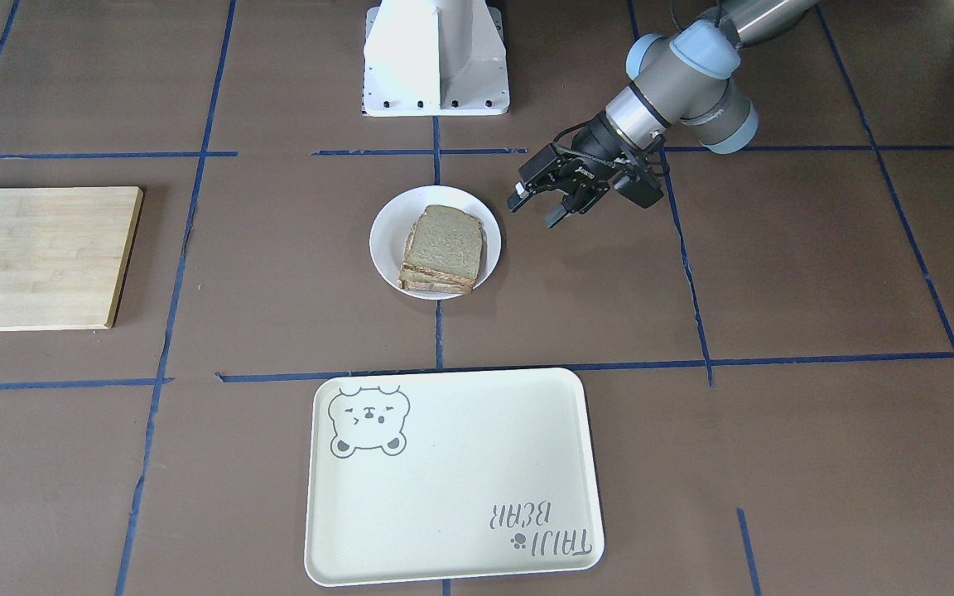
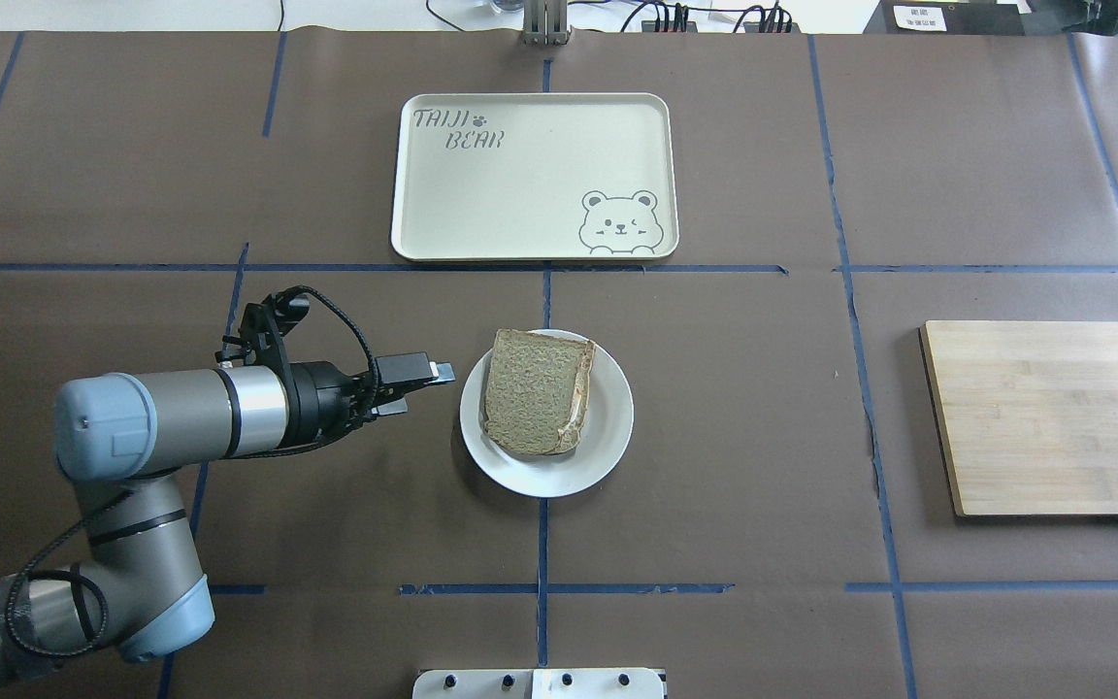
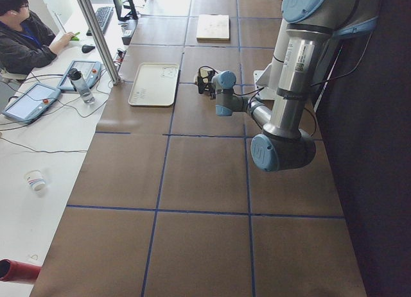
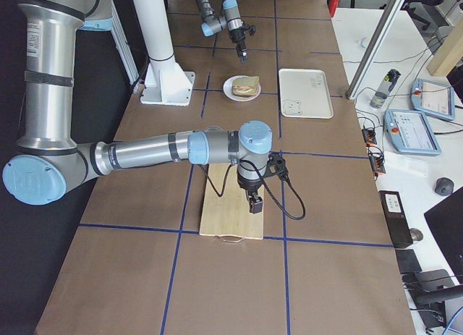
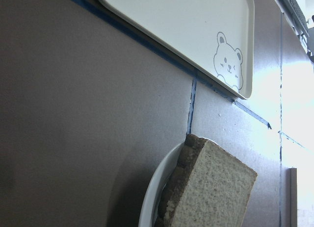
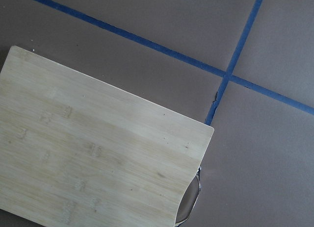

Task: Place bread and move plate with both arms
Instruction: 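Move the left gripper to the plate rim and grip the rim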

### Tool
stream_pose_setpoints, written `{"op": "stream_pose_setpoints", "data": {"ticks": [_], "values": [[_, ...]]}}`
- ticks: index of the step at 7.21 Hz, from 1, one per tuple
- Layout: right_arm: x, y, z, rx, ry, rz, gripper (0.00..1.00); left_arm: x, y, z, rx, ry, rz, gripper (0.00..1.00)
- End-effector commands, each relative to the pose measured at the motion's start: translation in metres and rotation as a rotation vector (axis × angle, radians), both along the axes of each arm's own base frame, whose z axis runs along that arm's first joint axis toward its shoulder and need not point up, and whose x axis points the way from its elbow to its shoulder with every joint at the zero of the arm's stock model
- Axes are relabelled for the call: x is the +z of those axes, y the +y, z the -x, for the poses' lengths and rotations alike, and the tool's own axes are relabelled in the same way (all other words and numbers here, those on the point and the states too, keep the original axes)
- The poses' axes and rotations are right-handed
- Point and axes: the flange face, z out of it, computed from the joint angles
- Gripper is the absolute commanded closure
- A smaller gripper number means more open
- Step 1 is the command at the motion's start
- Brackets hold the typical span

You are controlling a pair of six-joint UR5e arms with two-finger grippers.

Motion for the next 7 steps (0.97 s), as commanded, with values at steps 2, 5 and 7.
{"op": "stream_pose_setpoints", "data": {"ticks": [2, 5, 7], "values": [[-0.002, -0.002, 0.000, 0.001, 0.000, -0.003, 0.00, 0.012, 0.011, -0.041, 0.010, 0.093, -0.017, 0.02], [-0.004, -0.004, 0.000, 0.001, -0.001, -0.006, 0.00, 0.015, 0.018, -0.053, 0.027, 0.088, -0.014, 0.10], [-0.004, -0.004, 0.000, 0.001, -0.001, -0.008, 0.00, 0.016, 0.016, -0.058, 0.027, 0.083, -0.011, 0.43]]}}
